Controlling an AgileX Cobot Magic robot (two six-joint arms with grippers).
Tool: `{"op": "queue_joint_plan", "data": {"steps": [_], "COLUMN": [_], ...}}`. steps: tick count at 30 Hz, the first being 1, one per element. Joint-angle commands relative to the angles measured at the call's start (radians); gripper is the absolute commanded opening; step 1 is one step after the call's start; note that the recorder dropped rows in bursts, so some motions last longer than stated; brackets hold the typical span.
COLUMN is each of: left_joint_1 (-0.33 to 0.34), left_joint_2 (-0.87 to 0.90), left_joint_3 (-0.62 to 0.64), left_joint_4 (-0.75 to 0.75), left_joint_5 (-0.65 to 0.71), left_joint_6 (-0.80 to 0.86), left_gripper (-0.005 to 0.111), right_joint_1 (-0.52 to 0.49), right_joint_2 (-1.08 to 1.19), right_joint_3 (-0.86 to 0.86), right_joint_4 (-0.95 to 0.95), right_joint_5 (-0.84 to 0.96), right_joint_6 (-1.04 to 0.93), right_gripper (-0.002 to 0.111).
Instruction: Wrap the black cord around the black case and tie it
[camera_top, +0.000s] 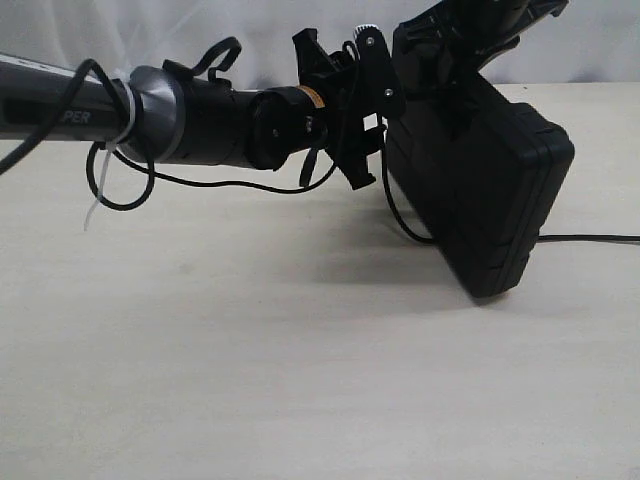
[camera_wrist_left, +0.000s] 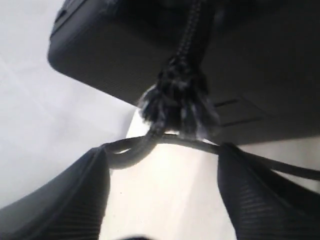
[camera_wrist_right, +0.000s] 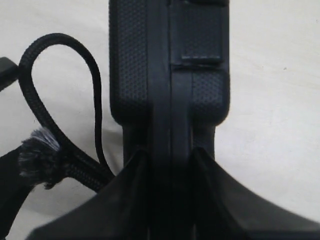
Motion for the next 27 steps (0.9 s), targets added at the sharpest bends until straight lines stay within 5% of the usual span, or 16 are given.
{"op": "queue_joint_plan", "data": {"steps": [1, 6, 27], "left_joint_1": [-0.022, -0.041, -0.139], "left_joint_2": [0.01, 0.01, -0.034], "left_joint_3": [-0.001, -0.001, -0.001], "left_joint_4": [-0.006, -0.005, -0.002], "left_joint_5": [-0.073, -0.068, 0.052], "left_joint_6": [-0.043, -0.039, -0.004], "left_gripper": [0.039, 0.0, 0.0], "right_joint_1": [-0.001, -0.001, -0.001], "right_joint_2": [-0.009, -0.009, -0.009], "right_joint_3": [-0.002, -0.002, 0.0], "right_joint_4": [0.008, 0.008, 0.008], "right_joint_5": [-0.01, -0.01, -0.01], "right_joint_6": [-0.001, -0.001, -0.001], "right_gripper": [0.004, 0.004, 0.004]}}
